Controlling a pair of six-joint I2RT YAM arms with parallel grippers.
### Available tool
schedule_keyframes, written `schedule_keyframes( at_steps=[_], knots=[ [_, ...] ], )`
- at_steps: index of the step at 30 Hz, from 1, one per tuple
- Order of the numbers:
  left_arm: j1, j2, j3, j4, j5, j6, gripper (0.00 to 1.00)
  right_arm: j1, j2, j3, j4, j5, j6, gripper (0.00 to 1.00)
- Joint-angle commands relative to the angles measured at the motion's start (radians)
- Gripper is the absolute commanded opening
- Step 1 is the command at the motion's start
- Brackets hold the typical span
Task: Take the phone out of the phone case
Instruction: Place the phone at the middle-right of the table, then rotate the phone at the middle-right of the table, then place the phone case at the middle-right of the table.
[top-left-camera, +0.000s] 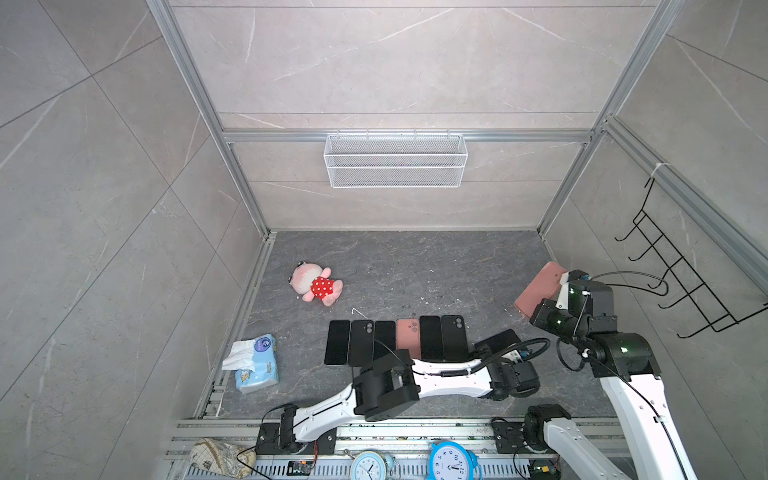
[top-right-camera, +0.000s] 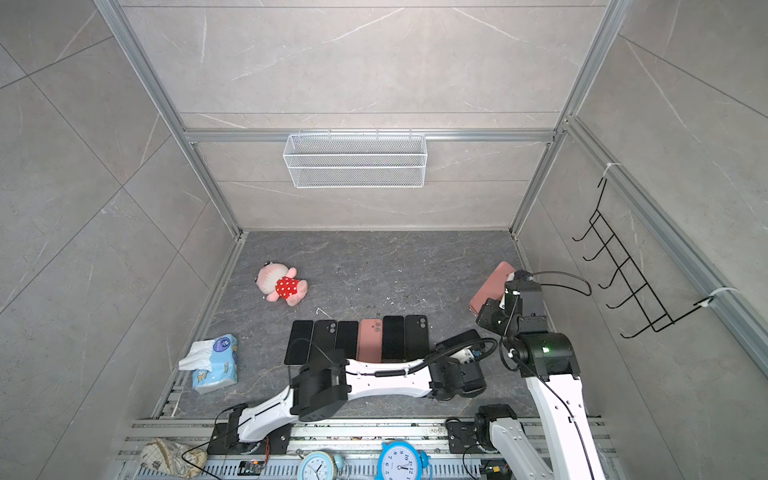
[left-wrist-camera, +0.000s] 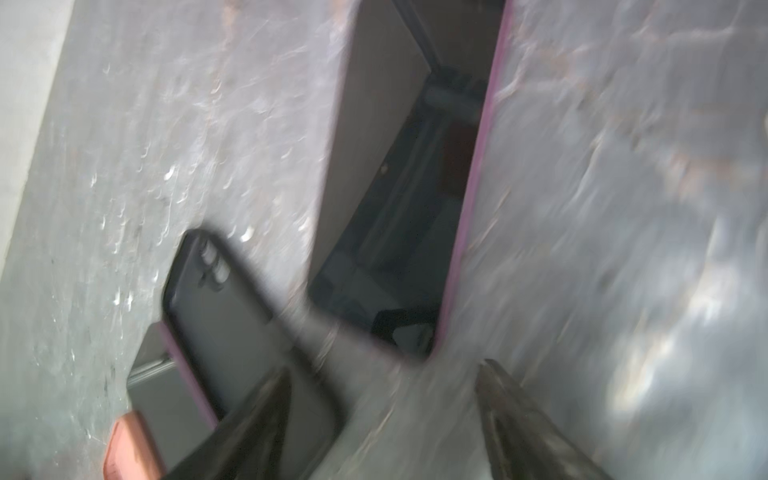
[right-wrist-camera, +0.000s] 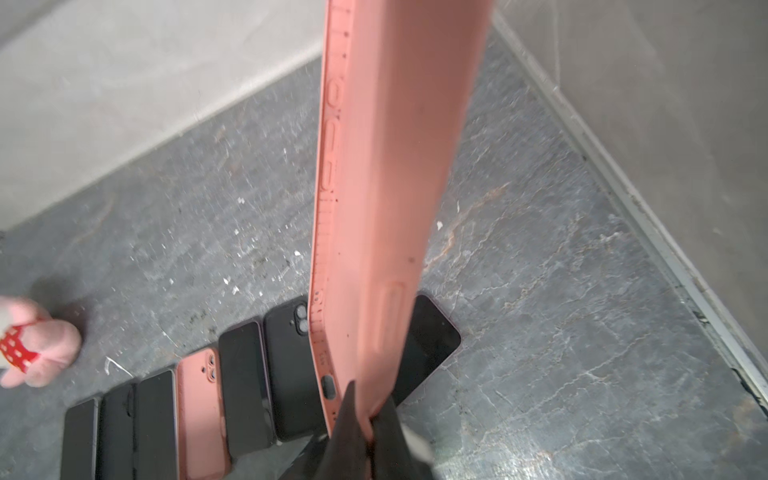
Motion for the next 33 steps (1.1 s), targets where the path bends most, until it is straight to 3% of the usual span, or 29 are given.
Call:
schedule_keyframes(
  at_steps=[1,8,16,24,33],
  knots=[
    [0.021,-0.293,-0.183,0.259,0.015,0.02,0.79,-0.006,-0.033,0.082,-0.039,0.05,0.059,0.0],
    [0.083,-0.613,-0.557,0.382,-0.001,0.039,0.8,-0.007,-0.05,0.137,-0.105,0.09,0.106,0.0],
    [0.274,-0.998,-0.884,0.408,0.045,-0.017,0.8,-0.006,-0.156,-0.14,-0.115,-0.1,0.259,0.0],
    [0.405,-1.259,-0.947,0.303,0.116,-0.034,0.8,-0.007,-0.302,-0.355,-0.187,-0.066,0.405,0.0],
    [0.515,-1.36,-0.929,0.193,0.153,-0.073,0.82,-0.006,-0.392,-0.626,-0.126,-0.145,0.527,0.0]
  ],
)
